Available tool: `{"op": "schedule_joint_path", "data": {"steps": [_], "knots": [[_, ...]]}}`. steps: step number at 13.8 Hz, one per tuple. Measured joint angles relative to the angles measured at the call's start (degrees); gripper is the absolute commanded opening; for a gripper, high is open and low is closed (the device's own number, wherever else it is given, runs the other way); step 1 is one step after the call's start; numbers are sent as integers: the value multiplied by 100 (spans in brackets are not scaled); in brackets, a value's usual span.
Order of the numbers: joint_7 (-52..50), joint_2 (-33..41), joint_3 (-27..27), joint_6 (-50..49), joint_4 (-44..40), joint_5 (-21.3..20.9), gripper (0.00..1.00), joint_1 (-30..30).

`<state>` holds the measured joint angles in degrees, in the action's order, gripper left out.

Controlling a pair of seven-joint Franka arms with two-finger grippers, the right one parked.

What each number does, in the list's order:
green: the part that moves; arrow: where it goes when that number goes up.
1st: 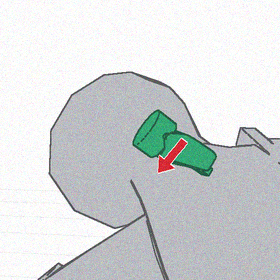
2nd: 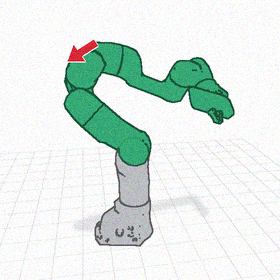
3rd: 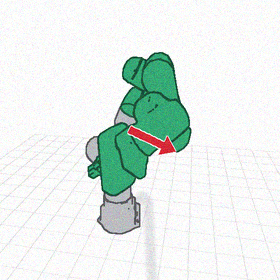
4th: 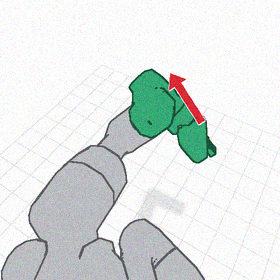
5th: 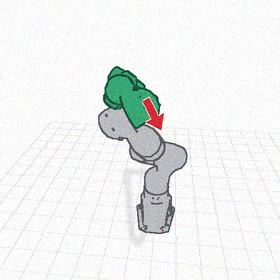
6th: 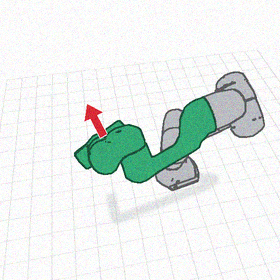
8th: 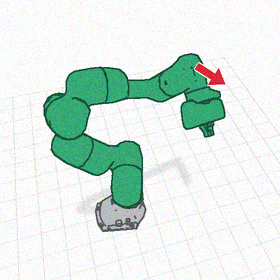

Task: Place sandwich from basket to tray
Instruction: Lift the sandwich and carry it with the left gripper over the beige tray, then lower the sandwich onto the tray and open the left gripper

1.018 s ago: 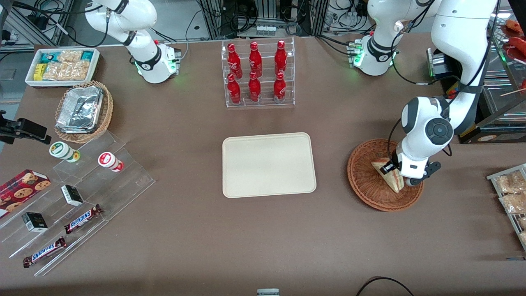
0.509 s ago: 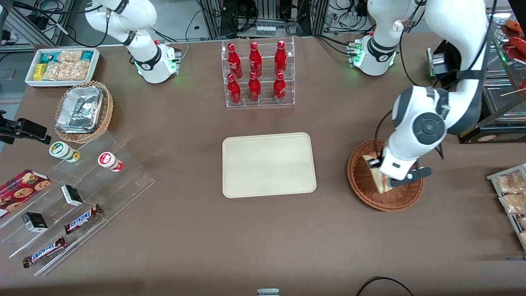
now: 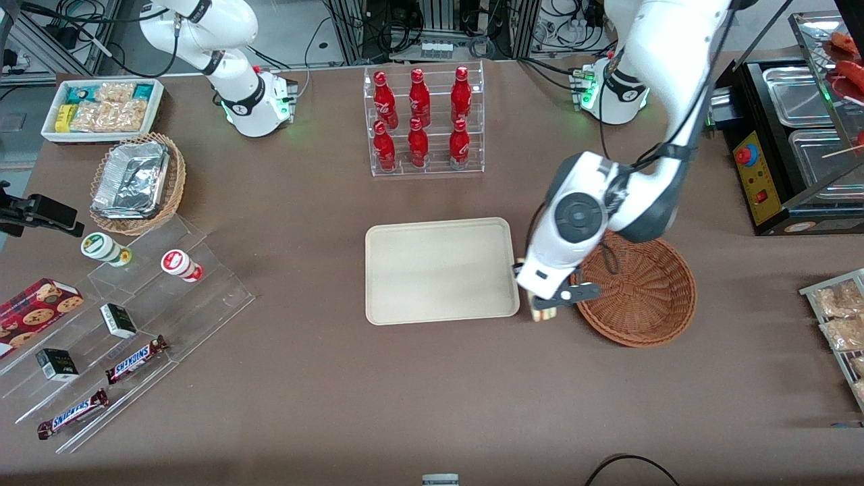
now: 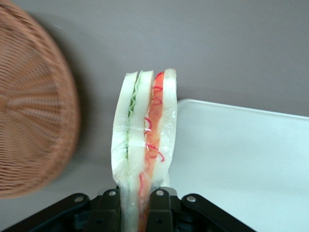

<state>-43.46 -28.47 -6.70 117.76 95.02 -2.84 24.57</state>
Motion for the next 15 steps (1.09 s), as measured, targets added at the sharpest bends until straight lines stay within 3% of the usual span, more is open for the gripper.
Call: {"op": "schedule_joint_path", "data": {"steps": [7, 15], "knots": [[-1223, -1360, -2, 17, -1444, 5, 0, 1102], [-1602, -1892, -12, 68, -1991, 8, 0, 1423]]}}
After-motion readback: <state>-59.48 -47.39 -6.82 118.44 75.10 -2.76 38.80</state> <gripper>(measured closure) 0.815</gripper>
